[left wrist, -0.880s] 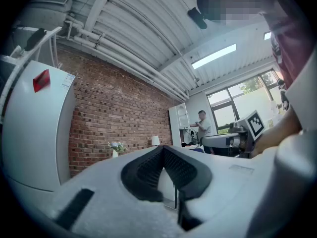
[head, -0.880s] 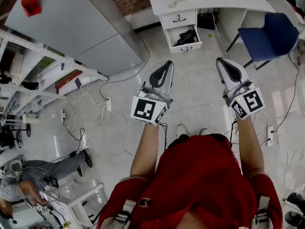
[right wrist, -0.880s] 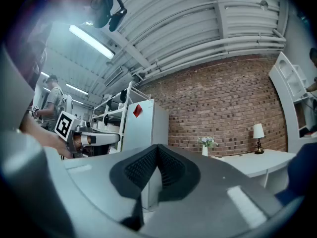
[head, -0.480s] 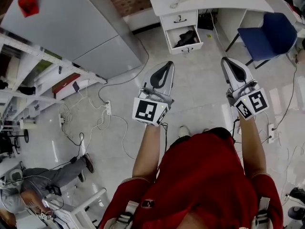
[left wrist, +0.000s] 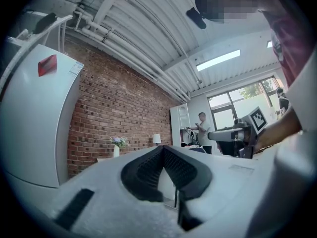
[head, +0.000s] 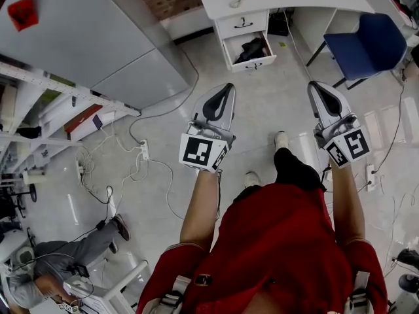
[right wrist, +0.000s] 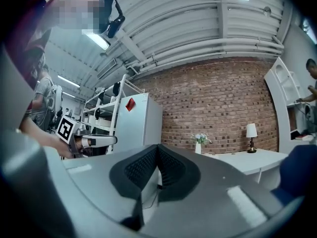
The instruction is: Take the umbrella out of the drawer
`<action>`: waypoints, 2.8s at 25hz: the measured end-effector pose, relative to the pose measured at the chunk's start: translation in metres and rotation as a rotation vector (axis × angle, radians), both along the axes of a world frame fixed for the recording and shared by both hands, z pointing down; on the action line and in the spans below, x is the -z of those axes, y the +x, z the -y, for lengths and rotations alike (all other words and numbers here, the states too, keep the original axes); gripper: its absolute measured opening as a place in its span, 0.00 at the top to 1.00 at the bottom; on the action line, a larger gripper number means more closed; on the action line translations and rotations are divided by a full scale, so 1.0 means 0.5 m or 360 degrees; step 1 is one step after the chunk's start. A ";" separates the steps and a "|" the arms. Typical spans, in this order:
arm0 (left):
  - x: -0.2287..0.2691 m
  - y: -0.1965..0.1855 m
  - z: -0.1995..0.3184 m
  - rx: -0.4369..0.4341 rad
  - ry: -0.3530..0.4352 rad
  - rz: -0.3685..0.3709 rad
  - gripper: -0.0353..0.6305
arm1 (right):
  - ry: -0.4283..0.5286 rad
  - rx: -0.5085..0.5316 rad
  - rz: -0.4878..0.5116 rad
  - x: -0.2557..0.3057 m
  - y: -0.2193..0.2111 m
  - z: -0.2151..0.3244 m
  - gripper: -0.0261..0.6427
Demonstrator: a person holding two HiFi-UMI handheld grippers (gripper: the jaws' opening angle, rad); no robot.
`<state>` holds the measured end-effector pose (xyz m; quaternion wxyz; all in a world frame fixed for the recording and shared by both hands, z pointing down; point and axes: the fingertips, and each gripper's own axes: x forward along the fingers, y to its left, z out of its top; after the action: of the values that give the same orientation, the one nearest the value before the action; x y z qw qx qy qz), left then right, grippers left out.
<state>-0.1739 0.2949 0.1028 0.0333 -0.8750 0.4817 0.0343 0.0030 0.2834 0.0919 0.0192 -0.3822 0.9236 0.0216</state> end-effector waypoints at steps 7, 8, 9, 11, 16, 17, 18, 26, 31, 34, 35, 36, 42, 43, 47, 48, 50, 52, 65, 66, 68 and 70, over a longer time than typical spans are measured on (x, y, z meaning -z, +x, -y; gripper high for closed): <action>-0.039 0.017 0.152 0.0041 -0.0042 0.0090 0.94 | 0.0001 -0.0014 0.0041 -0.035 0.041 0.158 0.94; -0.045 0.019 0.182 0.0056 -0.0051 0.0103 0.94 | 0.0004 -0.0013 0.0041 -0.038 0.049 0.189 0.94; -0.051 0.023 0.213 0.0068 -0.0058 0.0119 0.94 | 0.0009 -0.0011 0.0040 -0.041 0.056 0.222 0.94; -0.061 0.034 0.274 0.0080 -0.0069 0.0161 0.94 | 0.0023 -0.0003 0.0036 -0.045 0.072 0.288 0.94; -0.081 0.070 0.418 0.0102 -0.0081 0.0233 0.94 | 0.0038 0.0017 0.0008 -0.058 0.111 0.448 0.94; -0.085 0.078 0.445 0.0109 -0.0078 0.0238 0.94 | 0.0035 0.0028 -0.0004 -0.063 0.118 0.477 0.94; -0.087 0.087 0.473 0.0117 -0.0069 0.0237 0.94 | 0.0033 0.0041 -0.0018 -0.069 0.124 0.504 0.94; -0.114 0.141 0.670 0.0186 -0.0046 0.0243 0.94 | -0.0024 0.0155 -0.0051 -0.127 0.150 0.707 0.94; -0.151 0.164 0.755 0.0206 -0.0093 0.0254 0.94 | -0.0086 0.0214 -0.0065 -0.175 0.152 0.786 0.94; -0.193 0.169 0.788 0.0198 -0.0146 0.0265 0.94 | -0.0130 0.0218 -0.0065 -0.214 0.148 0.813 0.94; -0.209 0.170 0.796 0.0187 -0.0166 0.0275 0.94 | -0.0144 0.0210 -0.0061 -0.225 0.147 0.818 0.94; -0.224 0.170 0.803 0.0175 -0.0183 0.0285 0.94 | -0.0157 0.0200 -0.0058 -0.235 0.146 0.822 0.94; -0.309 0.169 0.838 0.0086 -0.0278 0.0354 0.94 | -0.0202 0.0128 -0.0064 -0.284 0.150 0.837 0.94; -0.320 0.168 0.844 0.0070 -0.0284 0.0362 0.94 | -0.0204 0.0114 -0.0070 -0.291 0.149 0.840 0.94; -0.354 0.151 0.855 0.0021 -0.0303 0.0356 0.94 | -0.0212 0.0061 -0.0109 -0.318 0.134 0.836 0.94; -0.363 0.146 0.856 0.0012 -0.0310 0.0348 0.94 | -0.0217 0.0045 -0.0116 -0.323 0.130 0.833 0.94; -0.380 0.136 0.857 -0.0010 -0.0324 0.0342 0.94 | -0.0231 0.0010 -0.0116 -0.334 0.124 0.826 0.94; -0.401 0.128 0.859 -0.0032 -0.0334 0.0350 0.94 | -0.0244 -0.0016 -0.0110 -0.350 0.118 0.820 0.94; -0.533 0.125 0.896 -0.0062 -0.0420 0.0470 0.94 | -0.0247 0.0015 -0.0149 -0.447 0.125 0.838 0.94; -0.544 0.128 0.901 -0.0059 -0.0424 0.0474 0.94 | -0.0244 0.0021 -0.0151 -0.457 0.132 0.842 0.94; -0.568 0.132 0.913 -0.0053 -0.0433 0.0477 0.94 | -0.0237 0.0031 -0.0157 -0.478 0.145 0.853 0.94; -0.593 0.133 0.923 -0.0052 -0.0443 0.0489 0.94 | -0.0230 0.0039 -0.0162 -0.501 0.150 0.864 0.94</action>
<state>-0.1075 -0.1665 0.3995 -0.0155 -0.8738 0.4568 -0.1660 0.0778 -0.1489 0.3423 -0.0552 -0.3696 0.9272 -0.0260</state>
